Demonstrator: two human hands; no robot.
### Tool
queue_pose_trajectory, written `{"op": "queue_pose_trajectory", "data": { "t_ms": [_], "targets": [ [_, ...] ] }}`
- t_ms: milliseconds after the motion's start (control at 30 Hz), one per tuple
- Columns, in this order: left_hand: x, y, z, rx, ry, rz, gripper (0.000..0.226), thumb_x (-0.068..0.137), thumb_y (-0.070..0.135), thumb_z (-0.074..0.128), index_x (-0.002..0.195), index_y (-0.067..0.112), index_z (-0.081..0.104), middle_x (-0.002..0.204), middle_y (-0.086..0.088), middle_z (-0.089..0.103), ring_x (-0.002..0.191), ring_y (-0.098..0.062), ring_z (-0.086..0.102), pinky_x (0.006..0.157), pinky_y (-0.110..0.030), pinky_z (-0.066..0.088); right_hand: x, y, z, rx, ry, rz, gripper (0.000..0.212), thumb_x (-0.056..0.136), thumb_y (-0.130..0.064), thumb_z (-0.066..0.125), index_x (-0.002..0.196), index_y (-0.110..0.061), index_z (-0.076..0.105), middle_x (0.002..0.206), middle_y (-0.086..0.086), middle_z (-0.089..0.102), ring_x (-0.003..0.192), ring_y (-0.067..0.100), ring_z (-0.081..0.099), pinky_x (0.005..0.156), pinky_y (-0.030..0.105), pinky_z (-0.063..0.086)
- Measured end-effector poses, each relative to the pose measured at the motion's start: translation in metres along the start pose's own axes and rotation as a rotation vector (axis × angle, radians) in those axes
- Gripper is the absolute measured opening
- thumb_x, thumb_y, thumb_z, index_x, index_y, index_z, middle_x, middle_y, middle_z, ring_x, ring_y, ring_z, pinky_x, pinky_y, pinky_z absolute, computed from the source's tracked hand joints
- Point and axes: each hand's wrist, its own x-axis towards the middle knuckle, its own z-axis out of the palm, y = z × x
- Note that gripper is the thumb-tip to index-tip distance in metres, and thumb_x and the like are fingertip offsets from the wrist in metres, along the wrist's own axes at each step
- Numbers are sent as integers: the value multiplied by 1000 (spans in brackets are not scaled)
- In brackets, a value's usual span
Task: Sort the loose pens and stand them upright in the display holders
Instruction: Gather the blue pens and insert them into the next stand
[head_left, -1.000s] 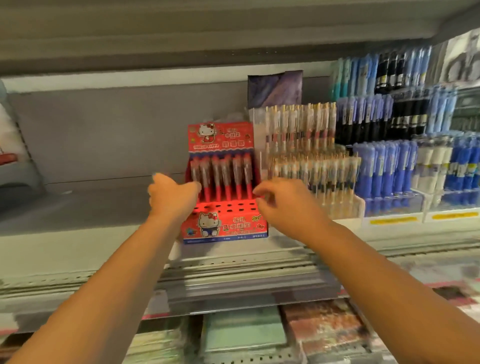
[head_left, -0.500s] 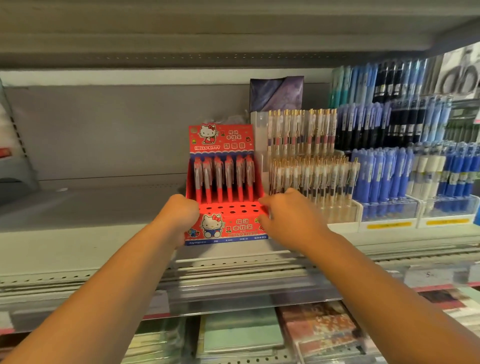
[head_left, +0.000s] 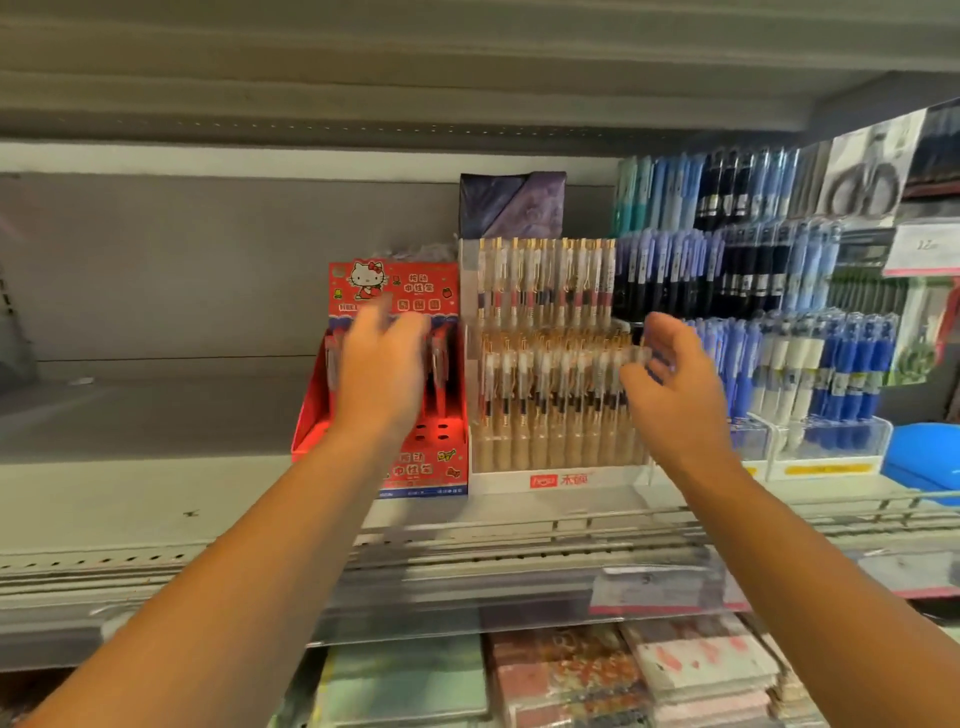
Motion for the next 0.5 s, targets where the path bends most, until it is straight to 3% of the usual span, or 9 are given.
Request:
{"op": "queue_pose_trajectory", "data": {
  "t_ms": [67, 133, 167, 200, 233, 267, 400, 500],
  "targets": [
    [-15, 5, 33, -49, -162, -122, 43, 89, 26, 53, 132, 19, 56, 129, 4, 60, 119, -13, 52, 99, -33, 39, -1, 2, 2, -2, -92, 32, 64, 95, -15, 58, 152, -23, 32, 144, -13, 43, 108, -17, 52, 94, 10, 36],
    [-26, 0, 54, -95, -222, -216, 27, 92, 26, 48, 116, 24, 62, 118, 5, 63, 114, -18, 53, 96, -39, 39, -1, 4, 2, 0, -140, 79, 70, 94, -17, 59, 155, -27, 26, 139, -19, 50, 123, -1, 52, 98, 12, 39],
    [-28, -4, 59, -108, -214, -250, 24, 94, 25, 47, 112, 23, 62, 112, 7, 63, 108, -16, 54, 93, -39, 39, 0, 4, 2, 5, -153, 95, 71, 93, -18, 59, 155, -29, 26, 134, -24, 51, 121, -2, 52, 104, 24, 34],
    [-29, -7, 63, -107, -211, -282, 23, 95, 26, 46, 113, 22, 61, 107, 8, 61, 101, -12, 54, 90, -39, 38, 2, 5, 1, 14, -167, 107, 69, 94, -19, 58, 154, -30, 26, 133, -29, 49, 113, -15, 52, 75, 0, 25],
    [-29, -10, 67, -101, -200, -306, 21, 96, 27, 46, 112, 22, 58, 101, 11, 58, 93, -6, 51, 87, -38, 34, 4, 6, -1, 19, -185, 120, 66, 94, -20, 57, 152, -32, 28, 129, -38, 45, 99, -27, 50, 68, 0, 43],
    [-28, -11, 70, -91, -189, -322, 18, 96, 29, 46, 111, 23, 54, 95, 15, 52, 86, -1, 46, 85, -35, 31, 6, 8, -3, 35, -205, 148, 61, 93, -20, 56, 148, -34, 33, 117, -45, 45, 89, -30, 50, 62, 3, 41],
    [-26, -17, 77, -64, -185, -348, 25, 94, 33, 47, 116, 23, 56, 95, 18, 49, 86, 2, 43, 77, -34, 32, 9, 14, -2, 95, -308, 258, 34, 88, -23, 55, 119, -38, 54, 93, -20, 65, 90, 7, 63, 66, 27, 43],
    [-33, -19, 74, -9, -212, -343, 31, 92, 36, 48, 119, 24, 58, 104, 15, 56, 95, -3, 49, 74, -33, 36, 8, 15, -5, 103, -375, 238, 45, 84, -26, 55, 128, -36, 50, 106, -16, 65, 96, 10, 62, 71, 29, 44]
  ]
}}
